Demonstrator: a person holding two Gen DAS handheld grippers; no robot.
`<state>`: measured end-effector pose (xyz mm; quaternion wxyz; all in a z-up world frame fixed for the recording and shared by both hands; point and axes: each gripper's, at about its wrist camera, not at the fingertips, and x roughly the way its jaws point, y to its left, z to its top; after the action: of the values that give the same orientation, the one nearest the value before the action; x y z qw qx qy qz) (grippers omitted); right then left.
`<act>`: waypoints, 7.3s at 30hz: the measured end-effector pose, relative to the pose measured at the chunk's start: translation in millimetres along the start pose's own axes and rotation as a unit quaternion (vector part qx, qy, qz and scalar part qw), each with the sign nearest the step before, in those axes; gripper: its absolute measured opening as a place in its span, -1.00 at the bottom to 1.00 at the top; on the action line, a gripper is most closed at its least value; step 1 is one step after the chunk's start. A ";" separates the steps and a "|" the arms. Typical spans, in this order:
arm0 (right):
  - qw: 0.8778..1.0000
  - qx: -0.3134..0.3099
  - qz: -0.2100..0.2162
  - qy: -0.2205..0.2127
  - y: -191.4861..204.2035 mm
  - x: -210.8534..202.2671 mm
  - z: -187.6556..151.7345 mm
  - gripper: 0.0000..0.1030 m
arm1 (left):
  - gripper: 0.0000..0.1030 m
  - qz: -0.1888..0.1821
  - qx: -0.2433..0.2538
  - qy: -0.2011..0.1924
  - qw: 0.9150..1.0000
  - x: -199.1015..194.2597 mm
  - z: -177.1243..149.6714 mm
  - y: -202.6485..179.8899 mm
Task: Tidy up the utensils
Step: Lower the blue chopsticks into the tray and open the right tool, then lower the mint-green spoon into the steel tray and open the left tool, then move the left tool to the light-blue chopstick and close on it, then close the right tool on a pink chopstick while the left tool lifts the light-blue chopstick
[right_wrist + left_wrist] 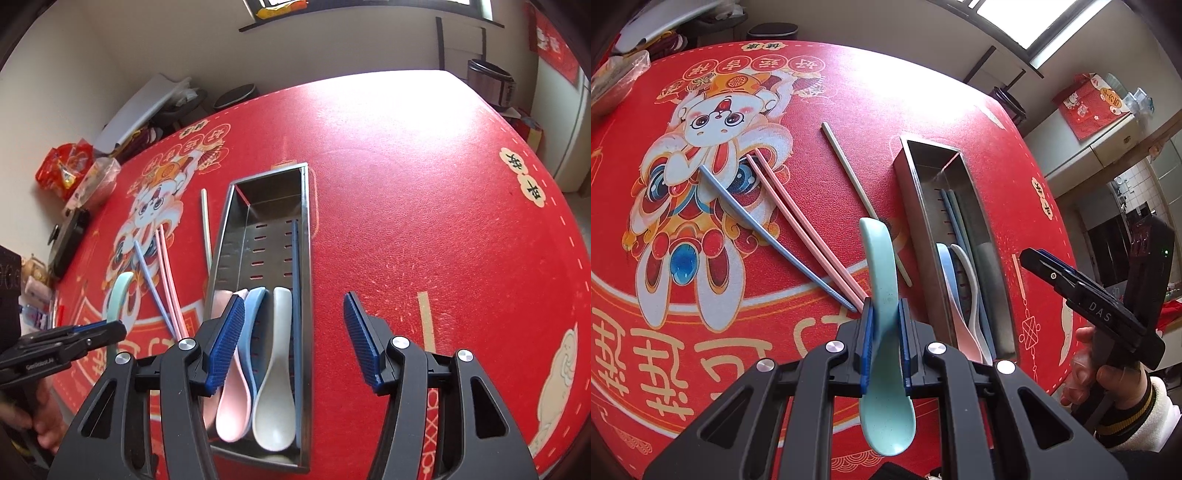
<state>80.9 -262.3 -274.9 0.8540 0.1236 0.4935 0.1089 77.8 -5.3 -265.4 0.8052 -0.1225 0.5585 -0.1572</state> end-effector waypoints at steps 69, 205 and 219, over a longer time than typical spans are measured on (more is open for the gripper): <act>0.996 -0.026 0.079 0.008 -43.8 -9.1 -0.9 0.70 | 0.77 0.197 0.025 -0.080 0.977 -2.7 -33.5 -78.5; 0.951 -0.261 -0.047 0.159 192.0 168.4 23.7 -0.58 | -0.73 0.129 0.002 -0.054 0.990 16.4 -4.7 126.5; 0.954 -0.254 -0.029 0.157 199.9 173.7 27.3 -0.76 | -0.73 0.127 -0.005 -0.055 0.990 16.4 -4.5 127.2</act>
<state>176.9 -22.6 -339.8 0.7715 -0.1308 0.5810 0.2237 93.7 105.3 -328.5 0.8473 -0.0628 0.5255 -0.0444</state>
